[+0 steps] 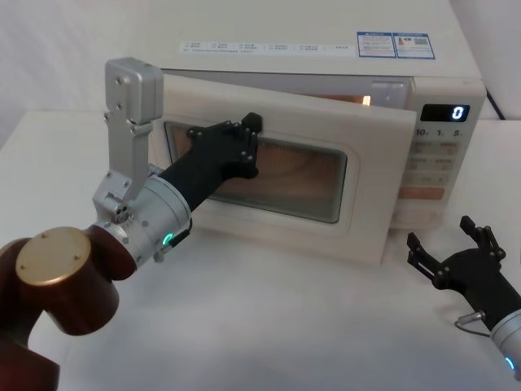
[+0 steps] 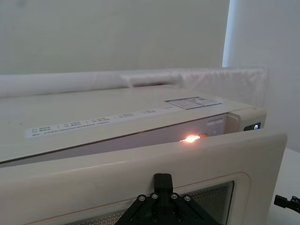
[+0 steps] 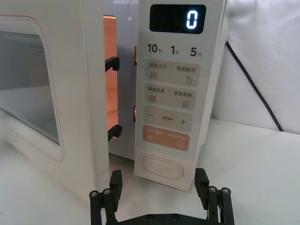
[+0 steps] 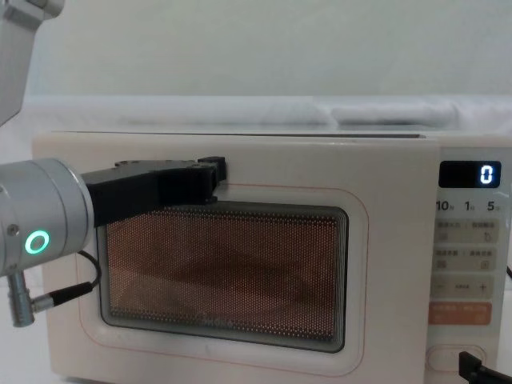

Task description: Press the button to open the microwave door with one hand; close the microwave door with the other hand.

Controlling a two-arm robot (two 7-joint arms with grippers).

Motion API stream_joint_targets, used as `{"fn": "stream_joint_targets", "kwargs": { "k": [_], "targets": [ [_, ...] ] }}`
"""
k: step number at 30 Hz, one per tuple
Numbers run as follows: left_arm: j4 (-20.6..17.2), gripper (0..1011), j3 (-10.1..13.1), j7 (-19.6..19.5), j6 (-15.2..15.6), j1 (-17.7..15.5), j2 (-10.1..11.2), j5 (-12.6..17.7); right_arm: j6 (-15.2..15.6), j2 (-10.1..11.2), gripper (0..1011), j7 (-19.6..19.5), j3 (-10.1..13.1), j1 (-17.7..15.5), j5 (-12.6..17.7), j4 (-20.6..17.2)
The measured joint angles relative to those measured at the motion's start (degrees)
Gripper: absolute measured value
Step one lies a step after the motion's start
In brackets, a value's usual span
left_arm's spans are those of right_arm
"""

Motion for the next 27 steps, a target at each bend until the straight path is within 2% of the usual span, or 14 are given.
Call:
{"fn": "stream_joint_targets", "kwargs": {
  "k": [27],
  "targets": [
    [3.34,0,0.08,-0.68,0.64,-2.85,-2.37,1.5,0.0,0.0,1000,0.0,0.0,0.0,0.0,0.0]
  ]
}}
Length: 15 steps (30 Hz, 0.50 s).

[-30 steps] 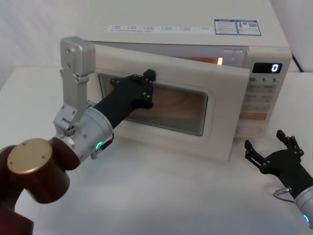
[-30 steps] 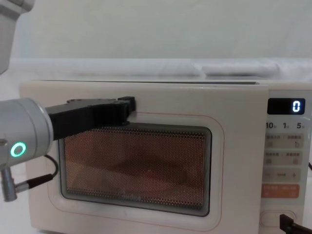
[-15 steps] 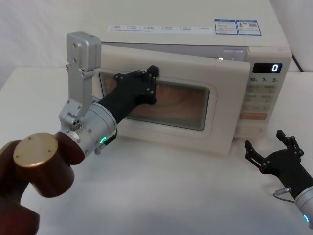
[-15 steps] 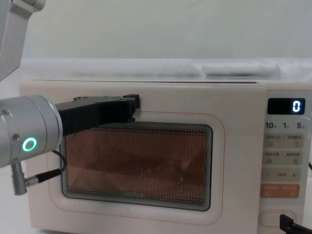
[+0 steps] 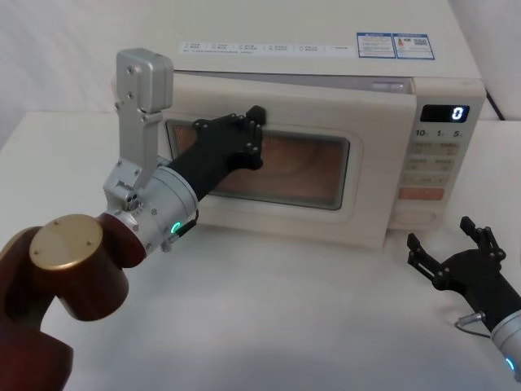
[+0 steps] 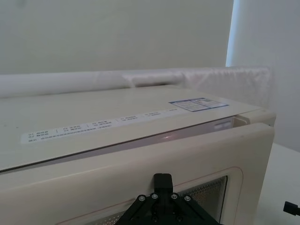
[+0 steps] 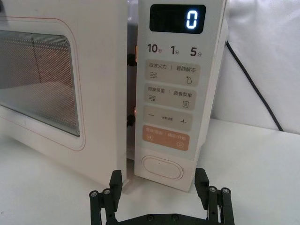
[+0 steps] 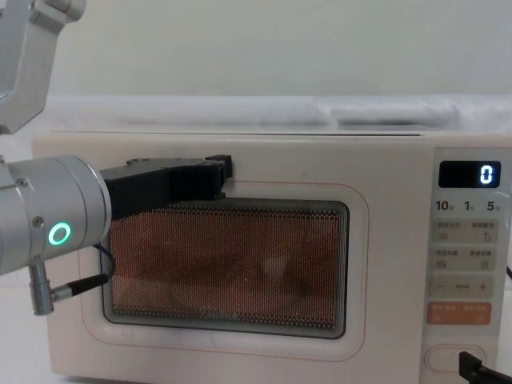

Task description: Press the button to open the microwave door with one hand; close the microwave door with the other hand.

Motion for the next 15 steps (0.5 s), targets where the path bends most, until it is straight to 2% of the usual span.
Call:
{"fn": "stream_joint_targets", "kwargs": {
  "k": [15],
  "targets": [
    [1.73,0,-0.14,-0.03,-0.04,-1.27,-0.81,0.76,0.0,0.0,1000,-0.01,0.0,0.0,0.0,0.0]
  ]
}}
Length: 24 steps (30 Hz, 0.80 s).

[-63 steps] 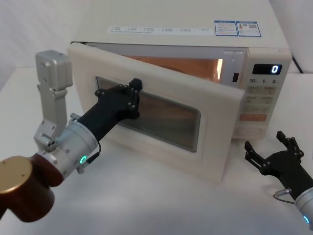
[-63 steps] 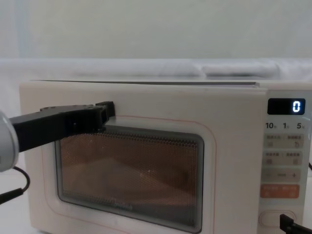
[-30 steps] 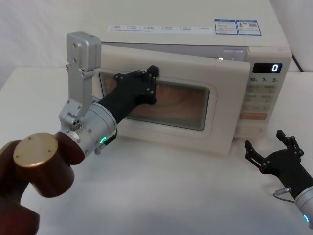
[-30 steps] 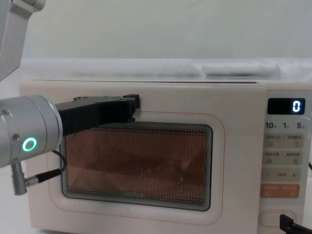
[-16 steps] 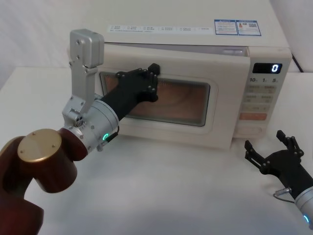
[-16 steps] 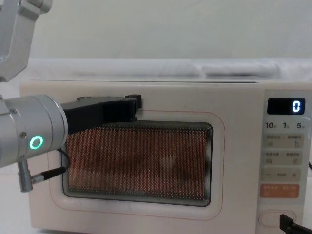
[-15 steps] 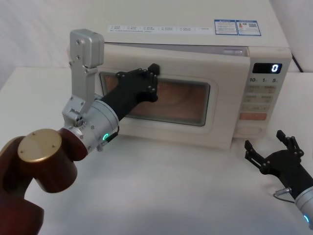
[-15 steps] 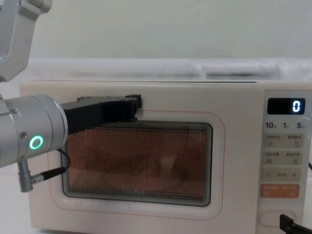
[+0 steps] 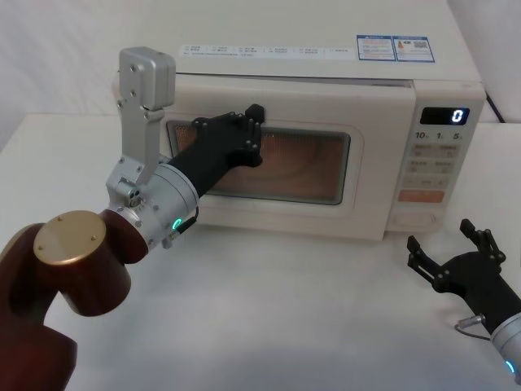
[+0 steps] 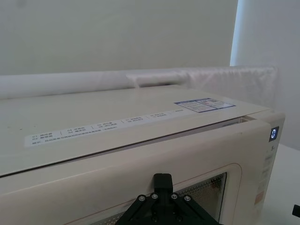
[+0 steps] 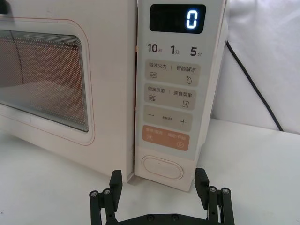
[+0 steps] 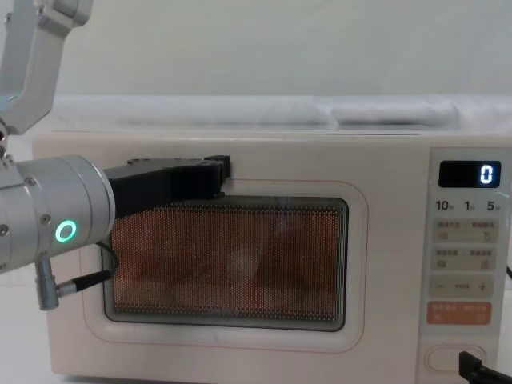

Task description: Press the button to open the microwave door with one hand; close the microwave door with the other hand.

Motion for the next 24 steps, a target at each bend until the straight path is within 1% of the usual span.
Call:
{"fn": "stream_joint_targets", "kwargs": {
  "k": [24],
  "targets": [
    [1.14,0,-0.1,0.13,0.2,-0.67,-1.03,1.0,0.0,0.0,1000,0.0,0.0,0.0,0.0,0.0]
  ]
}}
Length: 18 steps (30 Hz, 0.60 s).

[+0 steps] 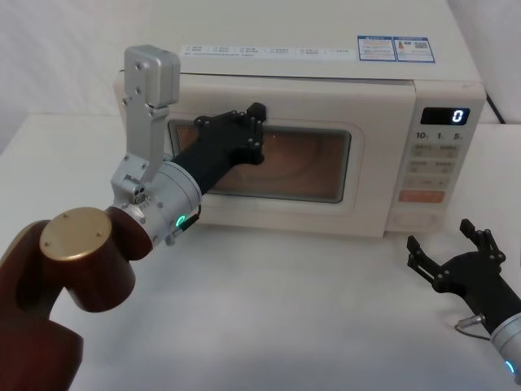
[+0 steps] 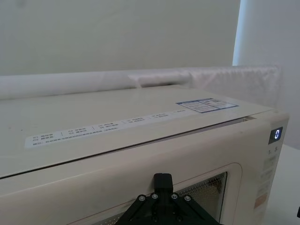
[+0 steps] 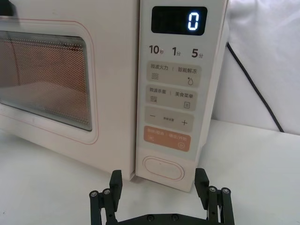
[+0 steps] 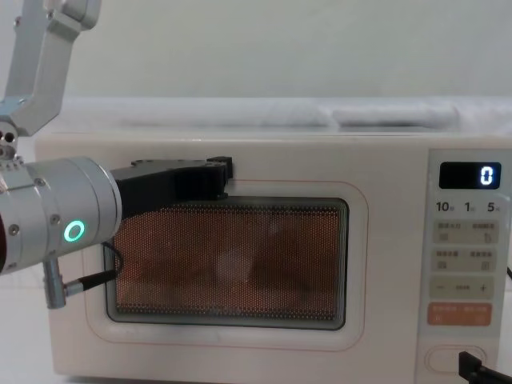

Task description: Press the button to open the microwave door with one hand; close the microwave door with the other hand.

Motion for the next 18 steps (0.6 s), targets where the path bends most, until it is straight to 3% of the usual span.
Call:
{"fn": "stream_joint_targets", "kwargs": {
  "k": [18],
  "targets": [
    [1.4,0,-0.09,0.17,0.05,-0.82,-0.92,0.49,0.0,0.0,1000,0.0,0.0,0.0,0.0,0.0]
  ]
}}
